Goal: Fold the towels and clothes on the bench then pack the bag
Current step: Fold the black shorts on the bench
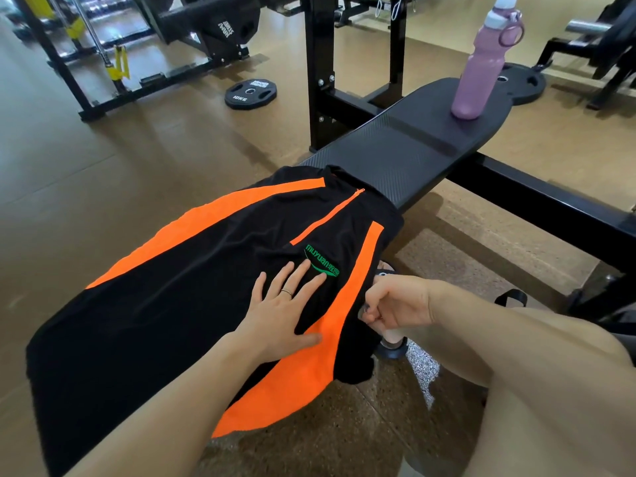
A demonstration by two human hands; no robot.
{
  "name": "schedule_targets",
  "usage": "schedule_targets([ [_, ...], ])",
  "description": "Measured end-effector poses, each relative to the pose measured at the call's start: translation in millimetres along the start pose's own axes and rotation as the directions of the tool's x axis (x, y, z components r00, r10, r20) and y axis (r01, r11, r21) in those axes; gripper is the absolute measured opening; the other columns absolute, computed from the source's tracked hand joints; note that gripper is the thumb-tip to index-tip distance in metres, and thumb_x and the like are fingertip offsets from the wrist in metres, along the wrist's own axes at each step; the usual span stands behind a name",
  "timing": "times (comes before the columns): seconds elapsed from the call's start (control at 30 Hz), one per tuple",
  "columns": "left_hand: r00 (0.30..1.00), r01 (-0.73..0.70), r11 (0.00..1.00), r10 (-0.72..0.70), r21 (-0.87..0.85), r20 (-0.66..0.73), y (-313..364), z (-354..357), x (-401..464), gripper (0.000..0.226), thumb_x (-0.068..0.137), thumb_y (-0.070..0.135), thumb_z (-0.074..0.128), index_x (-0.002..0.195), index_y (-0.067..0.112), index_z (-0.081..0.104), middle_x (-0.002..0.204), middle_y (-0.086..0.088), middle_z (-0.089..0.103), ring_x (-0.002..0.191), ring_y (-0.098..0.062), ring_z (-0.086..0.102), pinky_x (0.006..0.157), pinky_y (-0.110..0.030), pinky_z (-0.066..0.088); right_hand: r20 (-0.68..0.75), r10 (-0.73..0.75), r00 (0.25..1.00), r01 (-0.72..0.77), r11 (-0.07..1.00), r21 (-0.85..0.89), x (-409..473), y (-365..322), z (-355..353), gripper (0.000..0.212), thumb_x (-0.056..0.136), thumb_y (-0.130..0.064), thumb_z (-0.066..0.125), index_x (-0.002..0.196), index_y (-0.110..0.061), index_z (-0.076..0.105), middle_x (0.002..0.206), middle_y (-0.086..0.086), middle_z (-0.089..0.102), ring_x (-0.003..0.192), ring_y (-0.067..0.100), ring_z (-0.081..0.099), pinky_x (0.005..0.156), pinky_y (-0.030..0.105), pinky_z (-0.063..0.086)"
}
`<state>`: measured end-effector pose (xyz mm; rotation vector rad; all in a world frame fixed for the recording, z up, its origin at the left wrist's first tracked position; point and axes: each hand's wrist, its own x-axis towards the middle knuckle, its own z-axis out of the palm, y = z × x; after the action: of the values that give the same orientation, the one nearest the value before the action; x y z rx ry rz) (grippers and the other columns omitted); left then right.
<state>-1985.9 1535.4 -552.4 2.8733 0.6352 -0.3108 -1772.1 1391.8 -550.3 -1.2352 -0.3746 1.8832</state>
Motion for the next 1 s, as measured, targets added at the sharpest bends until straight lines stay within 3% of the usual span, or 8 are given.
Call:
schedule_targets([
  [0.07, 1.000, -0.002, 1.000, 0.002, 0.007, -0.002, 0, 0, 0, 0.104, 0.082, 0.069, 0.059, 0.156, 0.049, -0.013, 0.167, 0.011, -0.023, 0.153, -0.018, -0.024, 0.123, -0.056, -0.011, 0.019, 0.003, 1.000, -0.004, 0.999, 0.048, 0, 0, 0, 0.023, 0.082, 0.011, 0.047, 0.089, -0.005, 0.062, 0.073, 0.010, 0.055, 0.063, 0.018, 0.057, 0.072, 0.032, 0.060],
  [0.2, 1.000, -0.002, 0.999, 0.002, 0.036, 0.013, 0, -1, -1, 0.112, 0.076, 0.066, 0.063, 0.155, 0.047, -0.015, 0.166, 0.010, -0.025, 0.153, -0.019, -0.024, 0.122, -0.056, -0.011, -0.093, -0.013, 0.996, 0.015, 1.000, 0.021, 7, 0, 6, 0.020, 0.100, 0.006, 0.044, 0.099, -0.006, 0.059, 0.072, 0.007, 0.066, 0.056, 0.012, 0.061, 0.063, 0.027, 0.061],
  [0.43, 1.000, 0.003, 0.999, -0.004, 0.053, 0.022, 0, -2, 0, 0.117, 0.073, 0.061, 0.066, 0.154, 0.047, -0.017, 0.166, 0.009, -0.025, 0.153, -0.019, -0.024, 0.122, -0.056, -0.012, -0.084, -0.009, 0.996, -0.007, 0.983, -0.185, 6, -1, 5, 0.014, 0.095, 0.005, 0.055, 0.107, -0.001, 0.060, 0.081, 0.018, 0.063, 0.064, 0.022, 0.066, 0.071, 0.036, 0.061],
  [0.6, 1.000, -0.003, 0.999, 0.002, 0.034, 0.027, 1, -3, 0, 0.117, 0.072, 0.059, 0.067, 0.155, 0.048, -0.014, 0.166, 0.010, -0.025, 0.153, -0.019, -0.024, 0.122, -0.055, -0.013, -0.138, -0.011, 0.990, -0.041, 0.930, -0.365, 0, -1, 4, 0.015, 0.094, -0.004, 0.066, 0.108, 0.001, 0.062, 0.070, 0.010, 0.067, 0.054, 0.018, 0.063, 0.059, 0.030, 0.060],
  [0.67, 1.000, -0.005, 1.000, 0.004, 0.027, 0.022, 0, -3, -1, 0.118, 0.070, 0.061, 0.067, 0.155, 0.048, -0.014, 0.166, 0.010, -0.025, 0.153, -0.018, -0.024, 0.121, -0.054, -0.015, -0.185, -0.020, 0.982, -0.060, 0.908, -0.415, 0, 0, 1, 0.028, 0.092, -0.010, 0.072, 0.114, 0.000, 0.059, 0.073, 0.009, 0.068, 0.050, 0.015, 0.059, 0.053, 0.028, 0.056],
  [0.8, 1.000, -0.014, 1.000, 0.014, 0.019, 0.015, -1, -2, -2, 0.122, 0.067, 0.068, 0.066, 0.154, 0.049, -0.017, 0.166, 0.011, -0.025, 0.153, -0.018, -0.025, 0.121, -0.054, -0.015, -0.190, 0.009, 0.982, -0.088, 0.907, -0.412, 1, -1, -10, 0.052, 0.087, -0.017, 0.079, 0.130, 0.000, 0.054, 0.100, 0.017, 0.063, 0.055, 0.016, 0.057, 0.054, 0.029, 0.055],
  [0.9, 1.000, -0.021, 1.000, 0.021, 0.000, 0.007, -1, -2, -2, 0.126, 0.065, 0.075, 0.066, 0.153, 0.049, -0.020, 0.166, 0.011, -0.024, 0.153, -0.017, -0.024, 0.121, -0.054, -0.015, -0.232, 0.147, 0.962, -0.247, 0.831, -0.499, -4, 0, -13, 0.056, 0.082, -0.016, 0.084, 0.129, 0.001, 0.058, 0.101, 0.020, 0.067, 0.057, 0.019, 0.063, 0.058, 0.033, 0.059],
  [1.0, 1.000, -0.023, 1.000, 0.023, 0.003, 0.015, -2, -2, -2, 0.128, 0.064, 0.081, 0.063, 0.154, 0.047, -0.022, 0.165, 0.011, -0.027, 0.152, -0.017, -0.026, 0.121, -0.055, -0.015, -0.326, 0.303, 0.896, -0.443, 0.670, -0.596, -11, 6, -21, 0.060, 0.081, -0.001, 0.081, 0.131, -0.003, 0.048, 0.112, 0.025, 0.064, 0.062, 0.022, 0.070, 0.062, 0.038, 0.062],
])
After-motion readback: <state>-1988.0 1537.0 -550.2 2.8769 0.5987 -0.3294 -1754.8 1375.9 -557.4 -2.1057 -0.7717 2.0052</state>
